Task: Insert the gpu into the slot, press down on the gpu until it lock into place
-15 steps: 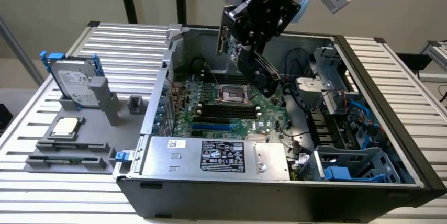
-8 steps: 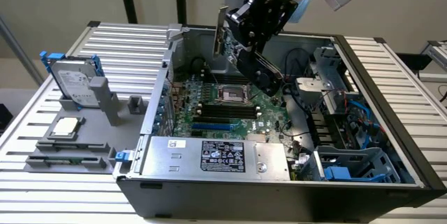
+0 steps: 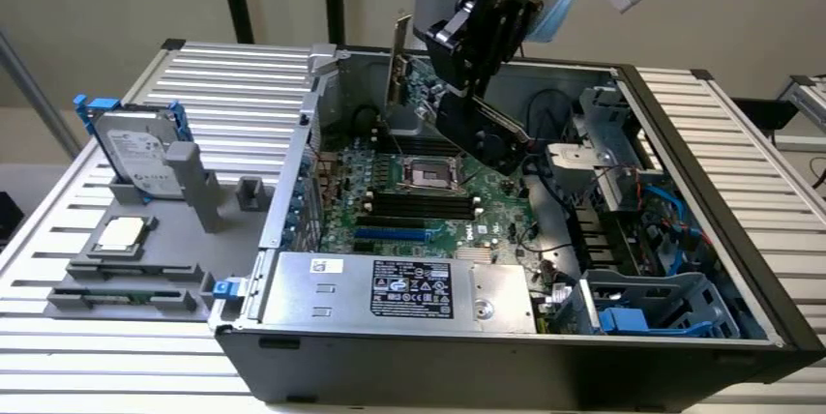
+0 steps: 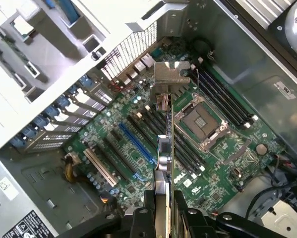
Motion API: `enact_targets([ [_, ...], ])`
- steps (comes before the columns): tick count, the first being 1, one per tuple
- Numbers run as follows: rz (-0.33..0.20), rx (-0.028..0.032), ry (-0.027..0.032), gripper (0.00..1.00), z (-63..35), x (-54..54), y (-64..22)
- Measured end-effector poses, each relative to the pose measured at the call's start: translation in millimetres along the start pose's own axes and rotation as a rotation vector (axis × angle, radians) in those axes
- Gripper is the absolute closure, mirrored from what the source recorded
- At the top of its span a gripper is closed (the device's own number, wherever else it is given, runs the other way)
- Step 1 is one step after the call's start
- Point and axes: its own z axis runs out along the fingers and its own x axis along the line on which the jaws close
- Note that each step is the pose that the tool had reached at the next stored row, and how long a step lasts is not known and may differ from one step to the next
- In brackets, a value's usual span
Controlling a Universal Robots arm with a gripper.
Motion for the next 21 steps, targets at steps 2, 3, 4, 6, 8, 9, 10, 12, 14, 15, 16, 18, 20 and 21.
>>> enact_targets([
  [2, -0.034, 0.001, 0.0008, 0.74, 0.0, 0.0, 0.0],
  [3, -0.052, 0.0015, 0.001, 0.74, 0.0, 0.0, 0.0],
  [4, -0.07, 0.0021, 0.0012, 0.74, 0.0, 0.0, 0.0],
  [6, -0.103, 0.0032, 0.0009, 0.74, 0.0, 0.0, 0.0],
  [8, -0.135, 0.0044, -0.0008, 0.74, 0.1, 0.0, 0.0],
  [9, -0.151, 0.0053, -0.0017, 0.74, 0.0, 0.0, 0.0],
  [10, -0.166, 0.0062, -0.0028, 0.74, -0.1, 0.0, 0.0],
  [12, -0.199, 0.0077, -0.0058, 0.74, 0.0, 0.0, 0.0],
  [14, -0.229, 0.0093, -0.0085, 0.74, 0.0, 0.0, 0.0],
  [15, -0.244, 0.0101, -0.0099, 0.74, 0.0, 0.0, 0.0],
  [16, -0.26, 0.0109, -0.0113, 0.74, 0.0, 0.0, 0.0],
  [18, -0.291, 0.0125, -0.0141, 0.74, 0.0, 0.0, 0.0],
  [20, -0.322, 0.0141, -0.017, 0.74, 0.1, 0.0, 0.0],
  [21, -0.337, 0.0149, -0.0184, 0.74, 0.1, 0.0, 0.0],
])
